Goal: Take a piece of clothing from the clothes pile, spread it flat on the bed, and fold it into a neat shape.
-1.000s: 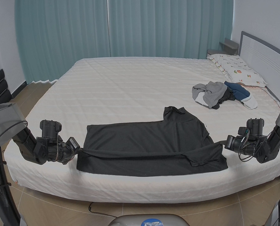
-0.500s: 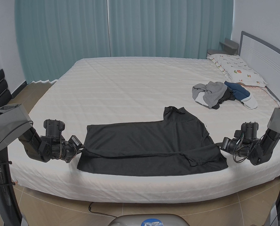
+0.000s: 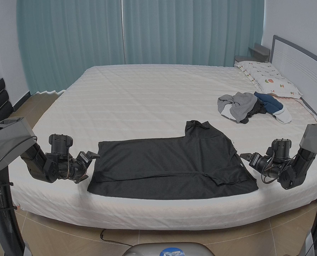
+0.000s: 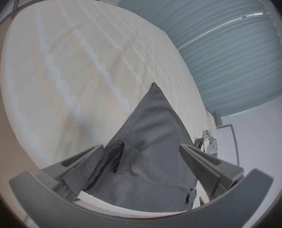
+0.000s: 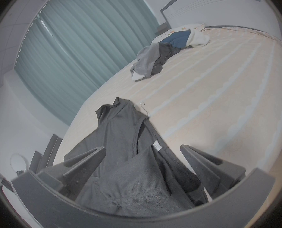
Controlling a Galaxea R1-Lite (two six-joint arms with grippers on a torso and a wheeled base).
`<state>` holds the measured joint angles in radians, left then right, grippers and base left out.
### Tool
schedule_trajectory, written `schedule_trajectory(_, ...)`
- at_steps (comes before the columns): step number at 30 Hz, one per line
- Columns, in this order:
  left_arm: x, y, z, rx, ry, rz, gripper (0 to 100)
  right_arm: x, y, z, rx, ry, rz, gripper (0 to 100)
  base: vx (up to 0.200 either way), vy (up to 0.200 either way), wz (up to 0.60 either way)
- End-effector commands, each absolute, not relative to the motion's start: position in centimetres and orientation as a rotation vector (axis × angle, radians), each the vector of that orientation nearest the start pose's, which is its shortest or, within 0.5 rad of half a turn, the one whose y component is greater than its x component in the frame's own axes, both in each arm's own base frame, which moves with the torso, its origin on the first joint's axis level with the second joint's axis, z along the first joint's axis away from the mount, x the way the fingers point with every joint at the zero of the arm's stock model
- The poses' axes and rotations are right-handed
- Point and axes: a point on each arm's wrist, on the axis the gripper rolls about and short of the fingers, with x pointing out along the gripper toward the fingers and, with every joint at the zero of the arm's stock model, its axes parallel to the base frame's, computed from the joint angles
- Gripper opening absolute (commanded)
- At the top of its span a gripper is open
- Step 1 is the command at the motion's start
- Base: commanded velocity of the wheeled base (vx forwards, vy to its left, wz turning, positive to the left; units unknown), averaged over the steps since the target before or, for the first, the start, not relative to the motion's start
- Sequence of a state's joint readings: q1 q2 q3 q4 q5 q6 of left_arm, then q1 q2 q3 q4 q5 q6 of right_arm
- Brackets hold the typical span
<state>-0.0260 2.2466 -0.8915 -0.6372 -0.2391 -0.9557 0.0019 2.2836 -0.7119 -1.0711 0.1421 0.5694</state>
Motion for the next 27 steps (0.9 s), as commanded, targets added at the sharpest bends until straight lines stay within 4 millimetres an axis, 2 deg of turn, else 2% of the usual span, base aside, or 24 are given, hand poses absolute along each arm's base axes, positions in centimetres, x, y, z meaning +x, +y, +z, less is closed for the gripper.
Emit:
schedule_trajectory(1, 36.7, -1.0, 2.6, -0.994, 0.758, 0.110, 100, 35.3, 0.9, 2.3, 0.616, 0.488, -0.021, 100, 0.000, 0.000, 0.00)
schedule_trajectory(5, 35.5, -0.5, 3.5, -1.002, 0.746, 0.119, 100, 33.0, 1.8, 4.2, 0.677, 0.479, -0.042, 100, 0.000, 0.000, 0.00)
schedule_trajectory(10, 34.0, -0.6, 3.7, -1.033, 0.770, 0.126, 100, 28.2, 3.3, 5.7, 0.770, 0.521, -0.050, 100, 0.000, 0.000, 0.00)
schedule_trajectory(12, 33.8, -0.6, 3.9, -1.041, 0.771, 0.127, 100, 27.5, 3.6, 5.8, 0.781, 0.527, -0.053, 100, 0.200, 0.000, 0.00)
schedule_trajectory(13, 33.4, -0.8, 4.0, -1.062, 0.787, 0.112, 100, 26.2, 4.0, 6.0, 0.819, 0.543, -0.057, 100, 0.200, 0.000, 0.00)
schedule_trajectory(19, 32.6, -1.7, 3.8, -1.059, 0.834, 0.070, 100, 24.6, 4.6, 5.6, 0.885, 0.584, -0.072, 100, 0.200, 0.000, 0.00)
schedule_trajectory(27, 31.8, -3.1, 3.8, -1.034, 0.872, 0.039, 100, 24.3, 4.6, 4.5, 0.880, 0.629, -0.098, 100, 0.000, 0.000, 0.00)
